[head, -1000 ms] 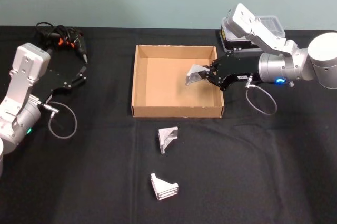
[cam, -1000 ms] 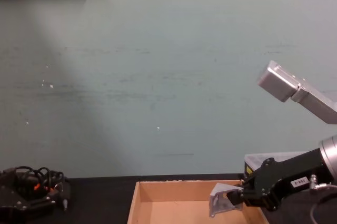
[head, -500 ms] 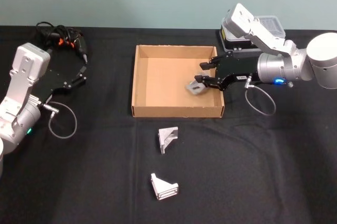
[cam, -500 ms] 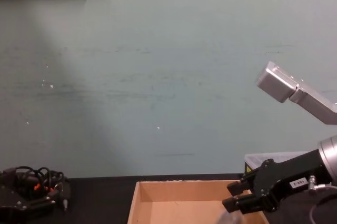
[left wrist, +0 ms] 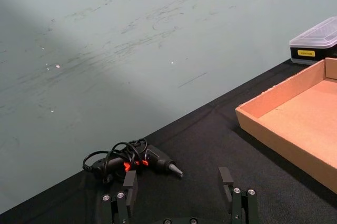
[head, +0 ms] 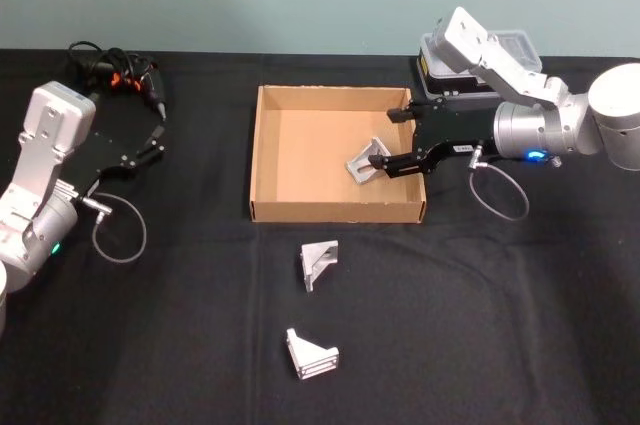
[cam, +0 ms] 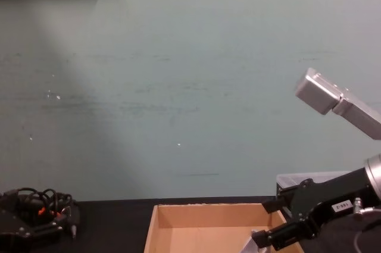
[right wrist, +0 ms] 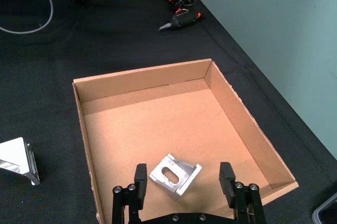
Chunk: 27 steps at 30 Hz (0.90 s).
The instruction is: Use one hand to pick up the angle iron from the table and place it into the box.
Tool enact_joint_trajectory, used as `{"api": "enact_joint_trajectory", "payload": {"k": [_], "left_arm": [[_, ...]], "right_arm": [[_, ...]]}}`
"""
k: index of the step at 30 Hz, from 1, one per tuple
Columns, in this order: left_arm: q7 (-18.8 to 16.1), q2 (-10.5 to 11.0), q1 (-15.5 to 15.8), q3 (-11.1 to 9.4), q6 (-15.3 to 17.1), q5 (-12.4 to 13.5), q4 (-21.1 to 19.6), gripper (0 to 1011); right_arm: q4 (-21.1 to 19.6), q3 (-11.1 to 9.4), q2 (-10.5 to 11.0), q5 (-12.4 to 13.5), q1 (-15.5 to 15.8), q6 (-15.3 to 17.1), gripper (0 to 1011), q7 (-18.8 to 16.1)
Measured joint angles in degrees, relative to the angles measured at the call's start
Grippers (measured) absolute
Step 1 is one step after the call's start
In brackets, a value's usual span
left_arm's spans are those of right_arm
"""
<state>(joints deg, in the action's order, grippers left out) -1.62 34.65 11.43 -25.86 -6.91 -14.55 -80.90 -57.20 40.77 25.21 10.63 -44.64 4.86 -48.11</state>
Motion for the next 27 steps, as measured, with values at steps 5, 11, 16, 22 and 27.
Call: {"api": "enact_joint_trajectory", "payload": {"k": [5, 11, 16, 22, 27], "left_arm": [[0.0, 0.0, 0.0, 0.0, 0.0, 0.0, 0.0, 1000], [0.0, 0.0, 0.0, 0.0, 0.0, 0.0, 0.0, 1000], [0.0, 0.0, 0.0, 0.0, 0.0, 0.0, 0.0, 1000], [0.0, 0.0, 0.0, 0.0, 0.0, 0.0, 0.0, 1000], [0.0, 0.0, 0.0, 0.0, 0.0, 0.0, 0.0, 1000]], "right_arm": [[-0.75, -0.38, 0.42, 0.3, 0.39, -0.1, 991, 0.2], [-2.82, -1.22, 1.45, 1.1, 1.21, -0.06, 1003, 0.61], [-6.34, -2.27, 2.98, 2.24, 2.21, 0.24, 1002, 0.74], [-11.48, -3.04, 5.18, 4.1, 3.29, 0.71, 1003, -0.04], [-16.49, -3.63, 7.66, 6.94, 4.26, 1.21, 1003, -2.28]]}}
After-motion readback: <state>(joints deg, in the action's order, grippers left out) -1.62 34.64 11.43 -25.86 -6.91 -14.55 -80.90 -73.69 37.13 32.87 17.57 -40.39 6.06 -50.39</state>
